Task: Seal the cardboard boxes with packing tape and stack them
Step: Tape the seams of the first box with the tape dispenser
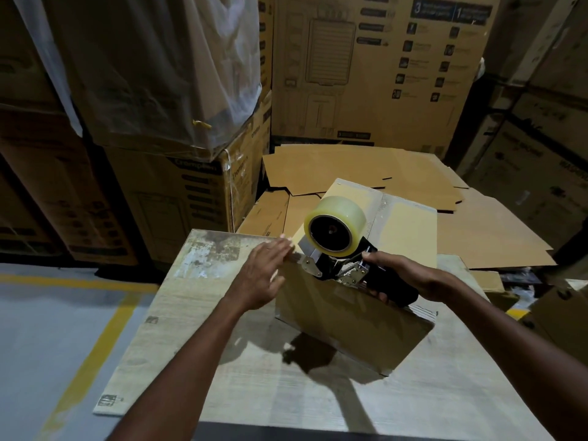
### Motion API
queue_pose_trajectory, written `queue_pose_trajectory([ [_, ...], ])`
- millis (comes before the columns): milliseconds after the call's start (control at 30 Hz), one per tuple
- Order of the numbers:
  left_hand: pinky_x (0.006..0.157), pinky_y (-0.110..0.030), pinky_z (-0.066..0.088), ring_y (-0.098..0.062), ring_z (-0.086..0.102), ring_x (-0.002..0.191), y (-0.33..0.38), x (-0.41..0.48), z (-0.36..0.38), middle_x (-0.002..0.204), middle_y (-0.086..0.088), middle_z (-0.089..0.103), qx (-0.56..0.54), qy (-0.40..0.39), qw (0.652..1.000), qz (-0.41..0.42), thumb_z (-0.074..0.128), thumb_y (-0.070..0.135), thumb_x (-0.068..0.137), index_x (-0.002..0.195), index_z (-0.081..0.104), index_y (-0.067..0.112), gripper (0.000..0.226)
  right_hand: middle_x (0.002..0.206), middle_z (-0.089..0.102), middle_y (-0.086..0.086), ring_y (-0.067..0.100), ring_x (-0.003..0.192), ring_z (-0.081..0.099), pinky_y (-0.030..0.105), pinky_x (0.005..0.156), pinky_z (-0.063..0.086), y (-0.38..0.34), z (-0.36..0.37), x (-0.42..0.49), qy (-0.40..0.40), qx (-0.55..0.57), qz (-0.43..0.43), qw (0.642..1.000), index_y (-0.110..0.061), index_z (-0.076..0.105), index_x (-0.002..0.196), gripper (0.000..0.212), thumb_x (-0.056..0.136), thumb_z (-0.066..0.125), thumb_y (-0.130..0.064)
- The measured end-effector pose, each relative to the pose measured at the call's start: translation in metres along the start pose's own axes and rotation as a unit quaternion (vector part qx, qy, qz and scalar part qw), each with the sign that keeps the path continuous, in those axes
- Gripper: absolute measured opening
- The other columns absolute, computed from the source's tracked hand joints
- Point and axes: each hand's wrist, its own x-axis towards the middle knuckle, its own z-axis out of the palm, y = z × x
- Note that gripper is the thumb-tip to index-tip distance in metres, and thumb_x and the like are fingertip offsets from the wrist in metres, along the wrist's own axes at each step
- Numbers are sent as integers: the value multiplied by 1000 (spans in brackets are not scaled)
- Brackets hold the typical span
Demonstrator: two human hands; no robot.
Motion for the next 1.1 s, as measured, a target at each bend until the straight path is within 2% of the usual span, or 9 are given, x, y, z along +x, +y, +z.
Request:
queue_pose_trajectory([
  [100, 128, -40, 6, -14, 3, 158, 4, 0, 0, 169, -3, 13, 101, -47, 992, 62, 42, 41, 90, 162, 23, 14, 79, 75, 68, 13, 23, 63, 64, 27, 57, 51, 0, -4, -1, -11, -12, 7, 1000, -4, 75, 84, 68, 96, 46, -64],
  [200, 128, -44, 9, -15, -2, 158, 4, -2, 3, 170, -3, 12, 126, -57, 989, 49, 44, 44, 89, 163, 16, 15, 84, 89, 73, 20, 26, 73, 67, 31, 64, 55, 0, -5, 1, -23, -18, 11, 1000, 0, 75, 96, 71, 97, 44, -64],
  [300, 127, -46, 10, -12, -2, 158, 5, -6, 8, 171, 1, 14, 100, -50, 994, 20, 49, 40, 86, 164, 16, 19, 87, 105, 75, 23, 30, 85, 70, 35, 74, 59, 1, -6, 3, -36, -18, 22, 999, 5, 70, 112, 73, 97, 45, -62],
  [333, 127, -48, 11, -12, 0, 158, 6, -6, 8, 170, 2, 17, 93, -47, 995, 8, 51, 39, 86, 164, 18, 20, 86, 103, 75, 21, 30, 85, 70, 35, 75, 59, 0, -6, 3, -38, -23, 24, 999, 5, 70, 112, 74, 97, 46, -63],
  [433, 126, -51, 15, -15, 7, 158, 10, -4, 9, 167, 1, 29, 88, -37, 995, -19, 58, 38, 84, 160, 30, 23, 83, 80, 70, 10, 21, 69, 66, 28, 61, 53, -5, -4, -2, -36, -40, 28, 998, 0, 70, 97, 71, 97, 44, -67],
  [533, 125, -52, 15, -16, 10, 157, 13, -3, 8, 165, 5, 32, 89, -39, 994, -41, 63, 32, 80, 158, 35, 26, 83, 71, 65, 5, 16, 59, 60, 24, 54, 48, -9, 1, -6, -33, -25, 19, 999, -6, 67, 87, 65, 100, 43, -64],
  [700, 125, -52, 12, -14, 8, 157, 18, -2, 6, 164, 13, 30, 71, -47, 993, -76, 71, 21, 79, 157, 35, 33, 86, 71, 62, 4, 13, 54, 56, 21, 49, 44, -5, 6, -6, -12, -15, 5, 1000, -8, 67, 88, 61, 102, 43, -62],
  [833, 126, -52, 9, -9, 7, 157, 20, -1, 2, 162, 21, 26, 43, -46, 992, -107, 73, 12, 78, 154, 40, 34, 86, 74, 63, 4, 14, 58, 57, 23, 52, 44, 2, -1, -8, -10, -25, 0, 1000, -7, 69, 91, 64, 99, 45, -66],
  [1100, 123, -56, 15, -12, 12, 157, 22, -3, 7, 164, 16, 30, 67, -31, 993, -97, 71, 12, 80, 156, 40, 31, 84, 77, 62, 8, 17, 63, 57, 27, 57, 46, 46, -34, -42, 6, -17, -1, 1000, -6, 70, 90, 66, 96, 47, -67],
])
